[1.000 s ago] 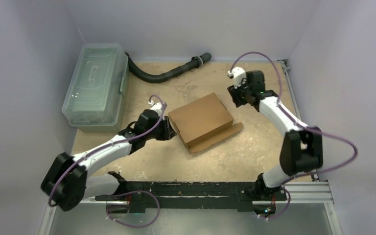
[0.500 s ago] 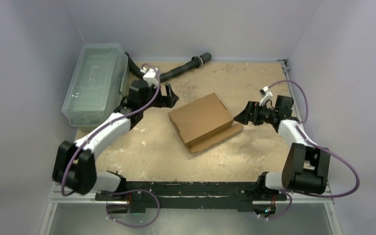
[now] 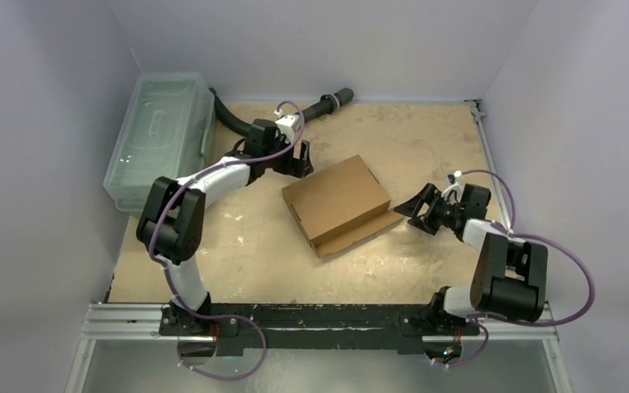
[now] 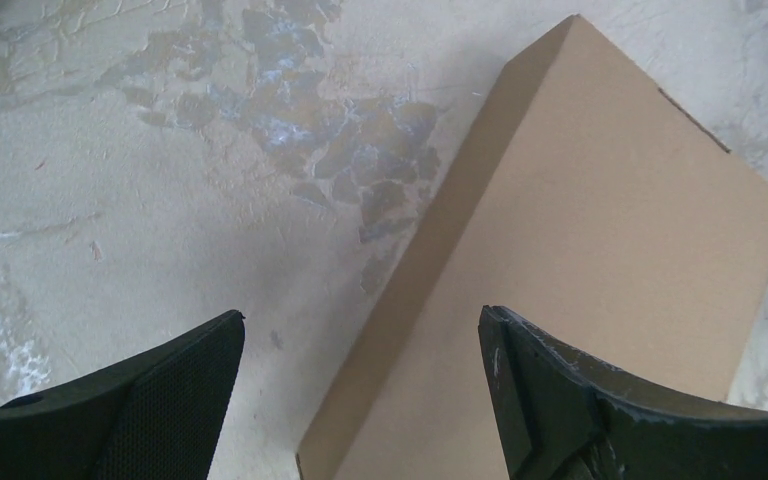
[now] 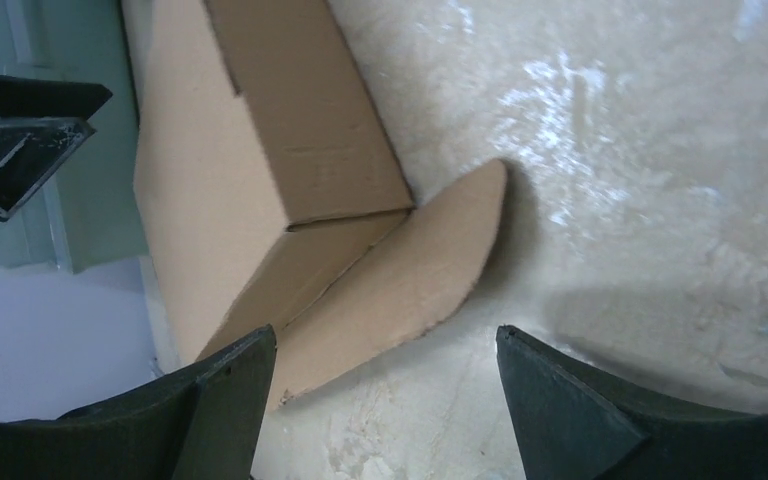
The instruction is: Fold the paper box
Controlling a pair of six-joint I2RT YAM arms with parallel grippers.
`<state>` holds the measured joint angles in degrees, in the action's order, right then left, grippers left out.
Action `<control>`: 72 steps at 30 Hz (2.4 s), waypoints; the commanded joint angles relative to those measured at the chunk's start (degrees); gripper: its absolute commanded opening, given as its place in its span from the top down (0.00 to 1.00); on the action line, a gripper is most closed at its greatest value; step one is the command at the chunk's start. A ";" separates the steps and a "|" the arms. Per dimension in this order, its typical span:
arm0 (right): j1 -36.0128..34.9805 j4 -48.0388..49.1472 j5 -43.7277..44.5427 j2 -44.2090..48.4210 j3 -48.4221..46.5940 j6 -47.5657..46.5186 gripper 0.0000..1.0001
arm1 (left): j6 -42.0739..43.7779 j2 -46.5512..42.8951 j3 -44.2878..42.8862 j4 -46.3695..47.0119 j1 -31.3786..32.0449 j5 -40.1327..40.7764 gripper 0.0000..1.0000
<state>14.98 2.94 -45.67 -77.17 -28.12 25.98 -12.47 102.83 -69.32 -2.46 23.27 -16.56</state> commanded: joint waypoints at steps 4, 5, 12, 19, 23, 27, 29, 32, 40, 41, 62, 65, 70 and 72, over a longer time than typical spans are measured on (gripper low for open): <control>2.04 2.13 -0.78 -8.40 -1.17 2.35 0.24 | 3.25 3.82 -3.72 0.99 0.01 -3.47 0.13; 2.02 2.04 -1.27 -9.37 -1.54 2.14 0.27 | 3.09 4.13 -3.79 0.98 -0.02 -3.74 0.13; 2.01 4.63 -3.32 -15.26 -4.38 1.88 0.44 | 0.17 5.40 -2.37 1.36 0.01 -3.85 0.13; 2.07 2.00 -1.86 -20.63 -8.76 -1.32 0.50 | -4.62 3.43 3.15 5.74 0.02 -2.25 0.17; 2.04 3.29 -0.02 -21.09 -9.63 -1.19 0.53 | -5.19 2.62 3.82 5.19 0.02 -0.86 0.18; 2.05 2.63 0.95 -21.40 -10.91 -3.23 0.69 | -5.52 1.57 4.17 5.07 0.01 0.30 0.18; 2.06 2.19 1.80 -20.64 -11.00 -4.31 0.77 | -5.54 0.83 4.34 5.03 0.02 0.82 0.18; 1.97 2.08 2.95 -18.97 -11.00 -5.82 0.88 | -5.67 -0.13 4.75 4.92 0.02 1.81 0.18; -0.31 1.46 3.71 -15.12 -11.54 -8.37 1.00 | -7.18 -0.76 5.58 4.39 0.04 2.06 0.18; -0.70 1.48 4.13 -13.99 -11.46 -8.74 1.00 | -7.29 -0.78 5.65 4.35 0.09 1.99 0.18; -10.03 -0.93 16.65 -4.44 -12.62 -18.42 1.00 | -7.22 -9.65 6.46 2.55 1.61 6.05 0.17; -10.39 -2.36 18.02 -5.78 -13.75 -19.51 1.00 | -7.04 -13.29 8.18 3.12 1.60 5.06 0.17; -11.43 -2.76 20.20 -7.07 -15.30 -21.19 1.00 | -2.21 -14.10 7.15 4.60 5.28 0.70 0.11; -12.06 -3.95 20.93 -7.27 -16.08 -22.24 1.00 | 3.45 -12.30 3.52 1.51 9.65 1.84 0.11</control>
<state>4.10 -0.05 -27.68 -84.58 -40.73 6.72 -18.13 89.06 -61.43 0.51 26.37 -13.02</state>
